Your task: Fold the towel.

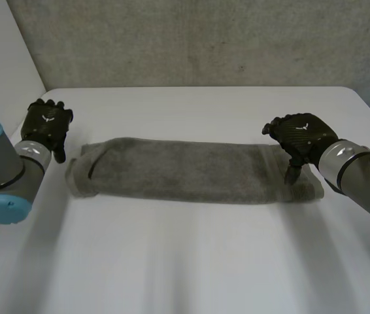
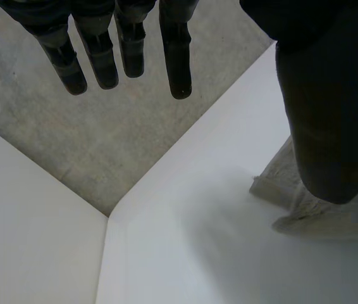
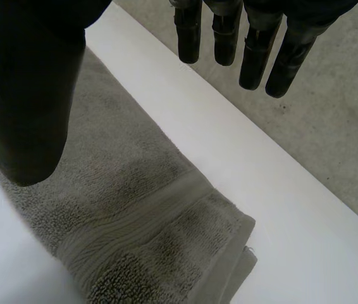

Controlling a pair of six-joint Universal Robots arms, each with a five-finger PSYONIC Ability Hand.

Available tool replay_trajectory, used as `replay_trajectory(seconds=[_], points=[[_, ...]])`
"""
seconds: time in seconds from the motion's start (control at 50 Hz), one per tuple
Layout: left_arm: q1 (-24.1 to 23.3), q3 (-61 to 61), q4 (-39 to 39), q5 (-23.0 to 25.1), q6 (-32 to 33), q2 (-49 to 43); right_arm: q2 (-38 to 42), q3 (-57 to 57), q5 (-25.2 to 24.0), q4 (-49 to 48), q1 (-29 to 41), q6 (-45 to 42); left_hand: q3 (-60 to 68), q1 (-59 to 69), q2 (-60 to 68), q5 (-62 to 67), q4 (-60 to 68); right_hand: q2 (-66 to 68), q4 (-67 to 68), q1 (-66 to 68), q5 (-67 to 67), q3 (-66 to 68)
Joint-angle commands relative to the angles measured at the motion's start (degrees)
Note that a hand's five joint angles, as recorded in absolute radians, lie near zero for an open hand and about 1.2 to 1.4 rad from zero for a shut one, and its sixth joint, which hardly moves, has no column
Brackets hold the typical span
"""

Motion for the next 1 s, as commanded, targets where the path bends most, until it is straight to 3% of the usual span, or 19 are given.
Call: replay_trajectory(seconds=[0.02,0.12,0.16,0.3,0.44,0.64,1.0], points=[[-0.43,-6.84,0.06,0.99,-0.79,8.02,-0.15,2.01,-1.42,-0.59,-0.12,-0.09,-1.46,-1.71,-1.56,-0.52,-2.11,1.9,2.55,2.39,3.18,3.08],[-0.78,-12.39,-0.11,4.42,-2.99,14.81,-0.85,3.42,-2.48,-0.59,-0.38,-0.09,-0.78,-1.03,-0.88,0.15,-1.44,7.13,7.78,7.62,8.41,8.31],[-1.66,-16.16,-0.55,8.27,-4.83,18.05,-1.99,4.82,-2.65,-0.59,-1.61,-0.09,1.22,0.97,1.12,2.15,0.57,12.48,13.13,12.97,13.76,13.66],[-3.06,-21.18,-1.08,12.68,-5.19,18.68,-3.31,7.63,-2.65,-0.59,-3.45,-0.96,7.94,7.69,7.84,8.87,7.29,14.36,15.01,14.85,15.64,15.54],[-3.16,-21.1,-1.17,11.81,-4.57,12.0,-3.49,10.1,-2.65,-1.38,-6.54,-2.72,10.49,10.24,10.39,11.42,9.83,15.03,15.68,15.52,16.31,16.21],[-2.63,-18.55,-0.55,3.9,-4.48,7.43,-2.44,12.82,-5.2,-4.63,-11.45,-6.24,9.65,9.4,9.55,10.58,8.99,16.38,17.03,16.87,17.66,17.56],[-2.45,-14.6,-0.03,3.81,-4.48,1.81,7.15,12.74,-6.08,-14.92,-11.02,-7.65,9.65,9.39,9.55,10.58,8.99,24.28,24.93,24.77,25.56,25.47]])
